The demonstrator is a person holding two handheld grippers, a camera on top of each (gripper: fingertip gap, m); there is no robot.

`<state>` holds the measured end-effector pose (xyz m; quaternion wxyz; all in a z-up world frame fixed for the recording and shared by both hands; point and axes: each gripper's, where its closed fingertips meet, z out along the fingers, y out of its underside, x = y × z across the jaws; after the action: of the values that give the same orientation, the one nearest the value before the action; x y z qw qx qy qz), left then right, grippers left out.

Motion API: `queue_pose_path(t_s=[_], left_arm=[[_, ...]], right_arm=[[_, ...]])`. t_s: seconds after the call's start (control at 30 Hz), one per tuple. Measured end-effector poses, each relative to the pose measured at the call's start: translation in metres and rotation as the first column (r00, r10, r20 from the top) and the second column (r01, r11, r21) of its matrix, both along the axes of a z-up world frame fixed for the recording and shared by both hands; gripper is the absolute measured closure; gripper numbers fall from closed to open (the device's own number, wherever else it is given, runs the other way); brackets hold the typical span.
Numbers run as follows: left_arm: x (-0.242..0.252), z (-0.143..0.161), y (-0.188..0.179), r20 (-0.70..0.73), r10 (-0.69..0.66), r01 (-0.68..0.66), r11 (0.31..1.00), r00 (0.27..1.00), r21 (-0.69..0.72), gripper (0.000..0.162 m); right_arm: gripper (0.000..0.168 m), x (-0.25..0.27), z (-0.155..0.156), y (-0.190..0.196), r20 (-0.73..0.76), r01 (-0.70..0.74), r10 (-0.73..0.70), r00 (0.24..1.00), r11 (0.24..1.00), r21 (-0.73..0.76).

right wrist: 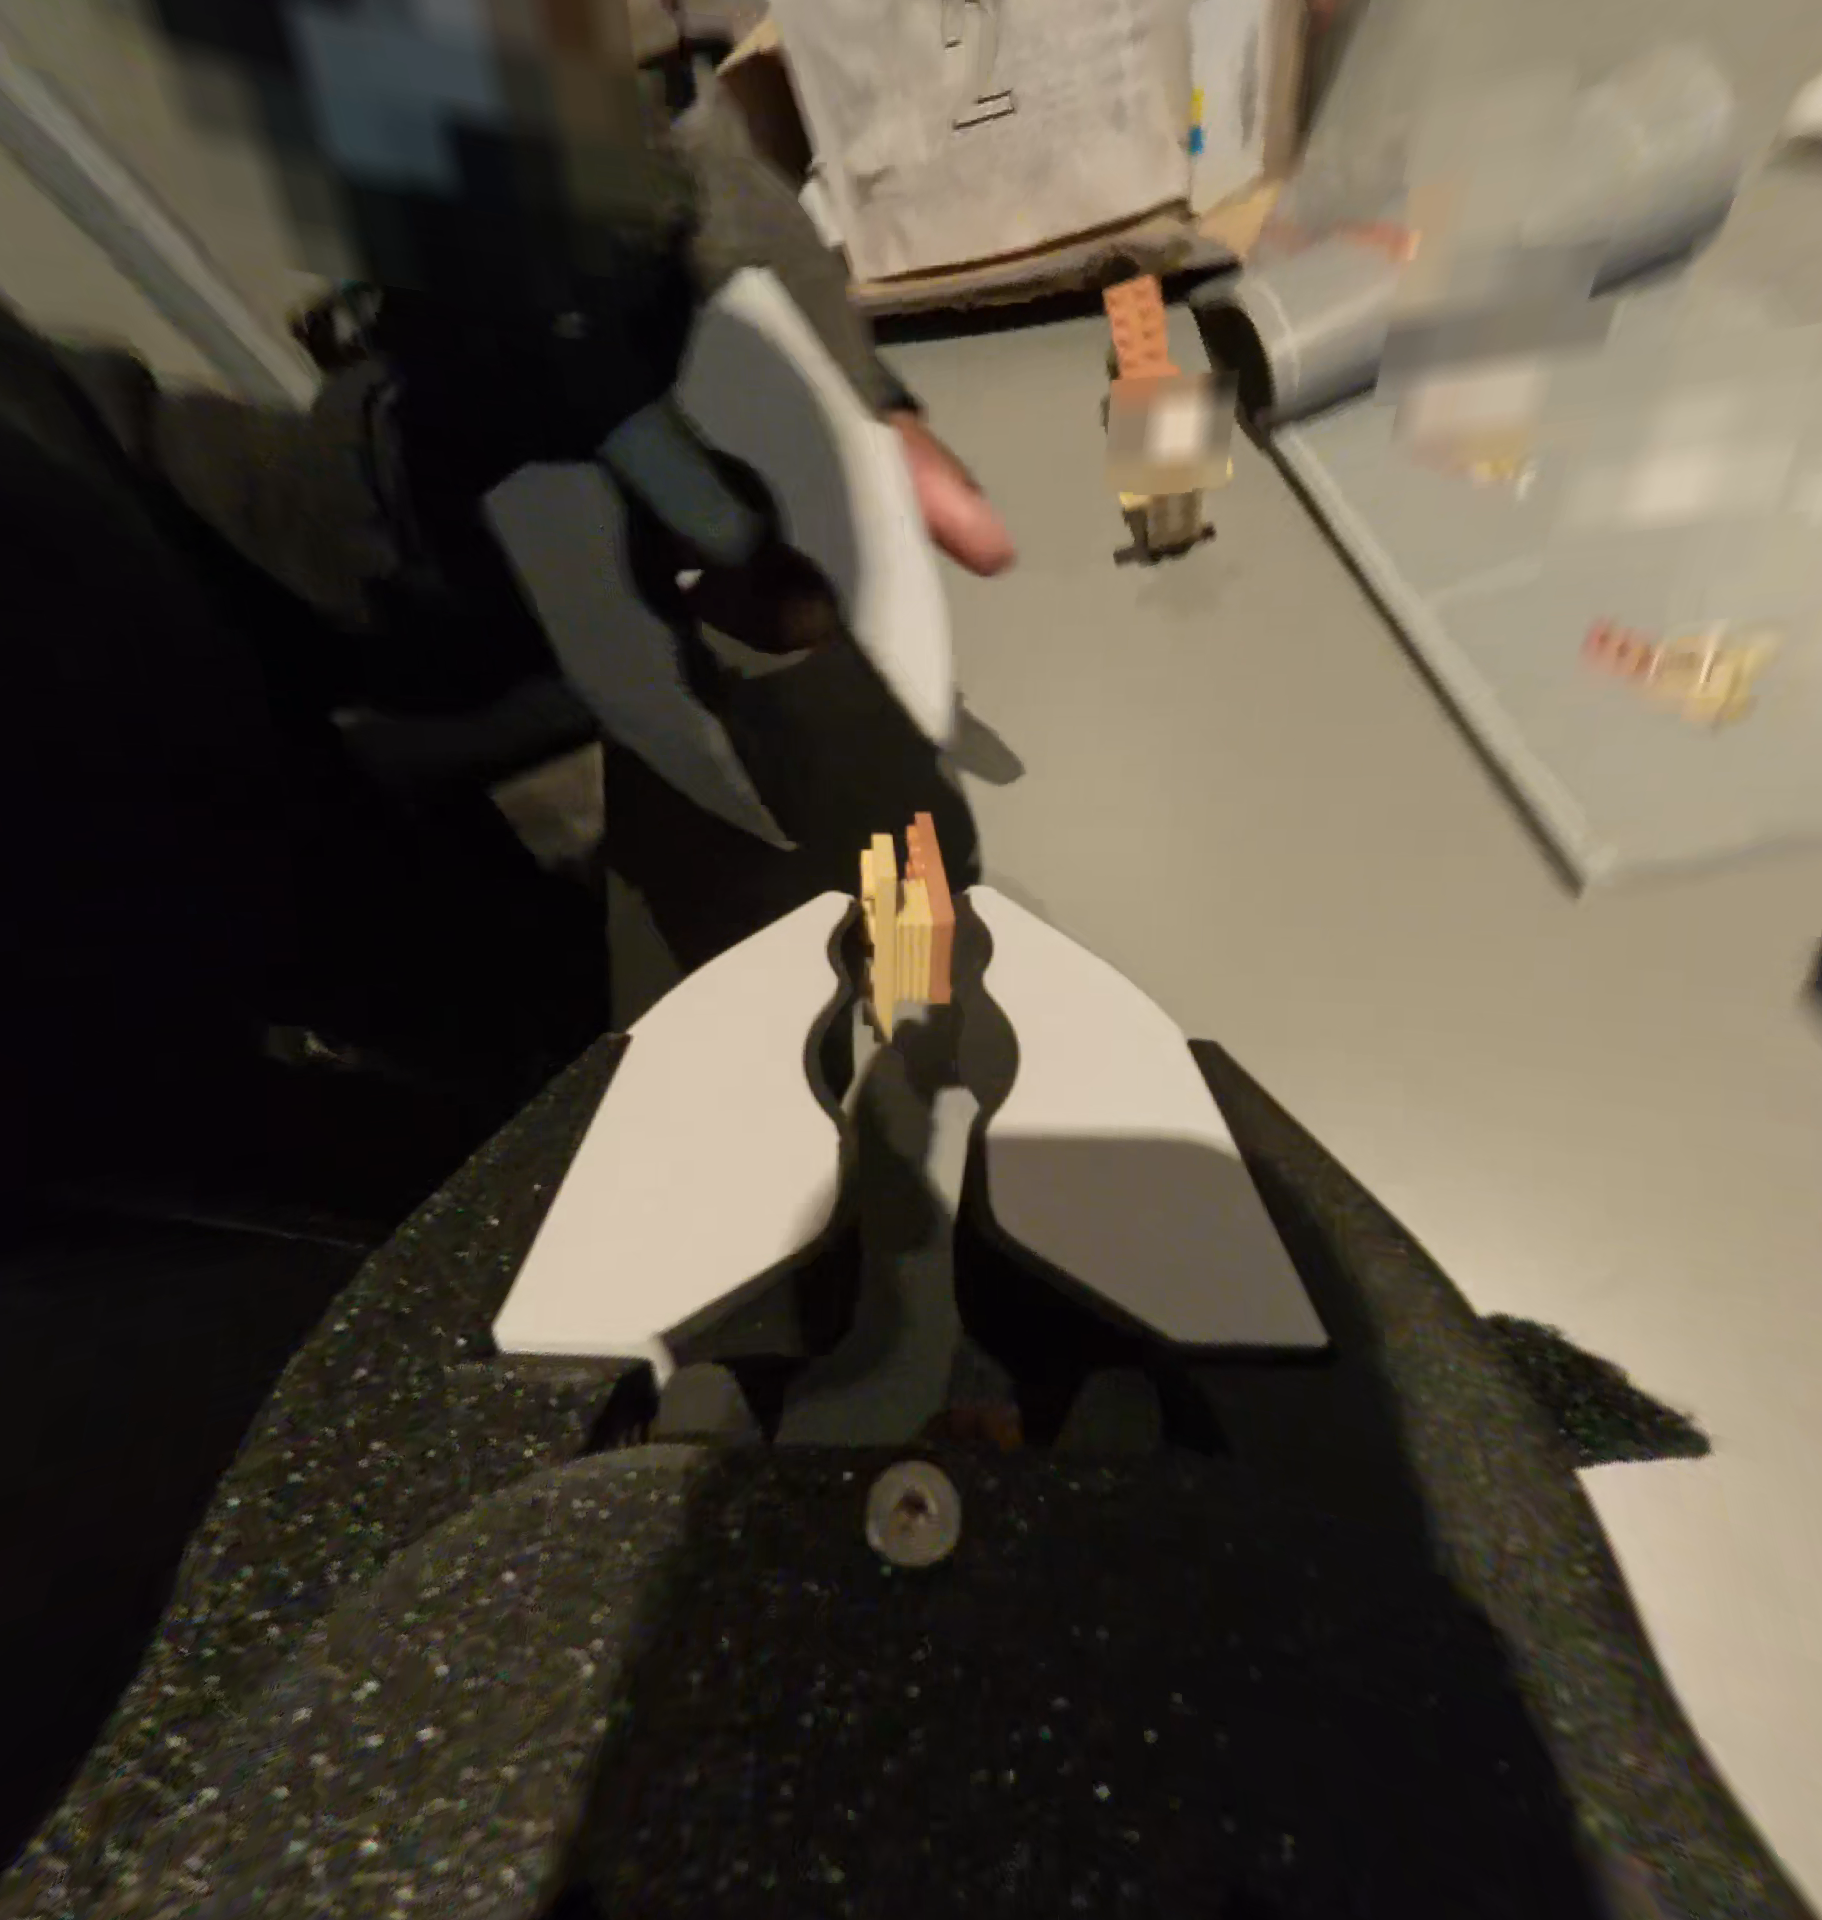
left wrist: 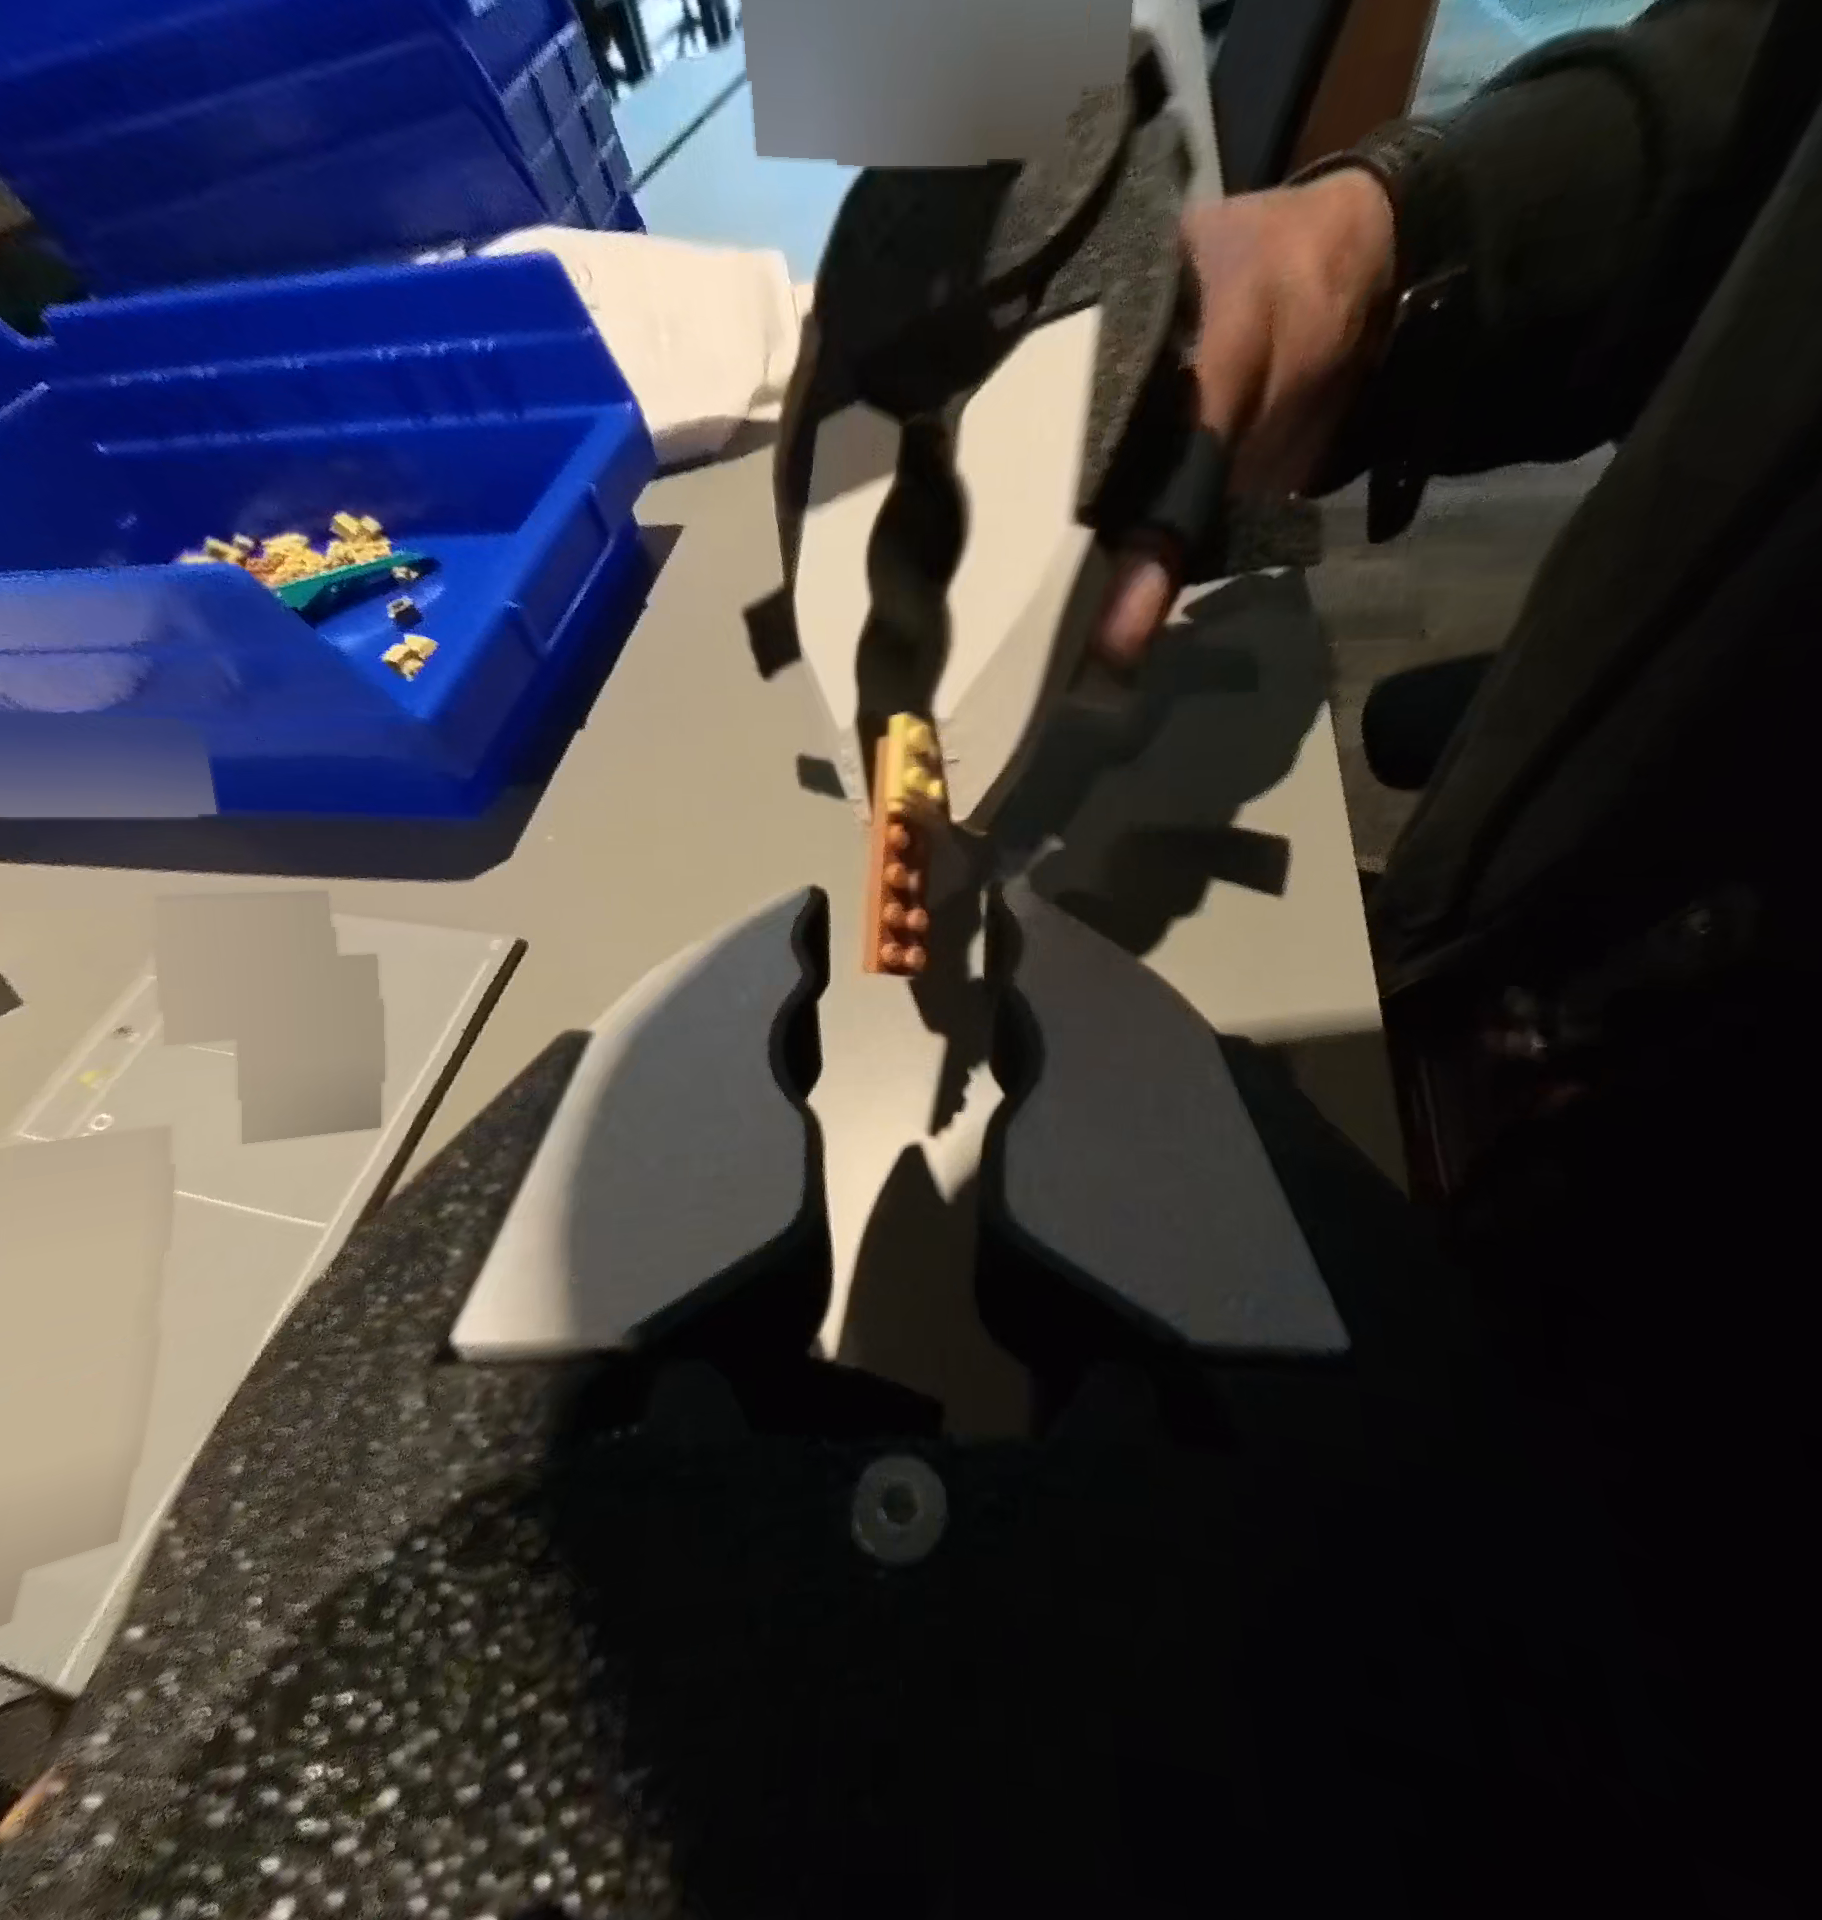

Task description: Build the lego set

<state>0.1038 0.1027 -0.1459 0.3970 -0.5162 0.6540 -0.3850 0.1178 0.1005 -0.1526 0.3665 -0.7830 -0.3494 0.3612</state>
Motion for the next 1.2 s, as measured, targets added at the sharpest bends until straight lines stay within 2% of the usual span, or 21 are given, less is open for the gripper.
queue_pose_path(t_s=[0.23,0.47,0.8,1.07,1.2], left_arm=[[0.005,-0.009,-0.001,0.010,-0.032,0.032,0.999,0.999,0.007,0.134],[0.005,-0.008,-0.009,0.016,-0.069,0.068,0.997,0.997,0.040,0.139],[0.004,-0.011,-0.019,-0.018,-0.116,0.117,0.990,0.993,0.073,0.155],[0.004,-0.016,-0.017,-0.075,-0.110,0.116,0.990,0.991,0.076,0.157],[0.003,-0.014,-0.018,-0.059,-0.110,0.114,0.991,0.992,0.063,0.157]], right_arm=[[0.153,-0.009,0.007,-0.003,0.219,-0.110,0.059,0.974,0.968,0.227],[0.153,-0.017,0.008,-0.011,0.314,-0.181,0.082,0.946,0.936,0.302],[0.153,-0.021,0.011,-0.019,0.268,-0.212,0.123,0.955,0.919,0.334],[0.152,-0.019,0.005,-0.019,0.236,-0.214,0.134,0.962,0.911,0.353],[0.142,-0.019,0.001,-0.020,0.244,-0.224,0.142,0.959,0.910,0.348]])
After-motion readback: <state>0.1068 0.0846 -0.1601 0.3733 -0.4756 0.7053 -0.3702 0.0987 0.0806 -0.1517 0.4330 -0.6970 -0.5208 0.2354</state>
